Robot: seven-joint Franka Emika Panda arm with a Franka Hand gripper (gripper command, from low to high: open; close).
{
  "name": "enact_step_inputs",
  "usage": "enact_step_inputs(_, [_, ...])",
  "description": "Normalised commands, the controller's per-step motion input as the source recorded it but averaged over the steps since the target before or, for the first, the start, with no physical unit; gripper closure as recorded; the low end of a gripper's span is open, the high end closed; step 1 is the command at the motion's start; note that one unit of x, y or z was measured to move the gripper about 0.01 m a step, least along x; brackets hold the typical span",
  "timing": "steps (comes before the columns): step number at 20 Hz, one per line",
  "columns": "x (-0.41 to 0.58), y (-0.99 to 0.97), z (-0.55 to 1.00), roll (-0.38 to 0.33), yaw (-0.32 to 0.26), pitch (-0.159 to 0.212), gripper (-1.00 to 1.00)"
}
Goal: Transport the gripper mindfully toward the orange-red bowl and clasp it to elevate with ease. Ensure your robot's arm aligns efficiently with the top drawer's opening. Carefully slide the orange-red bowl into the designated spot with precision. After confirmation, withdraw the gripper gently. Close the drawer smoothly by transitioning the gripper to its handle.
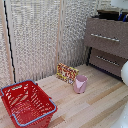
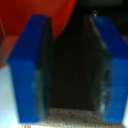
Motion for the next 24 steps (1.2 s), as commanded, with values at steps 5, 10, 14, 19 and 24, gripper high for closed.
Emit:
enact_step_inputs(5, [-0.099,0.06,0.02,-0.006,0.012,0.0,-1.0])
enact_step_inputs(10, [0.072,0.22,0.2,-0.07,0.216,0.041,-1.0])
enact_step_inputs(14, [0.233,0.19,0.35,-0.065,0.248,0.085,-1.0])
enact_step_inputs(19, [0.343,0.25,0.62,-0.059,0.2,0.077,-1.0])
enact_step_inputs(24, [0.196,0.09,0.42,-0.133,0.232,0.054,-1.0])
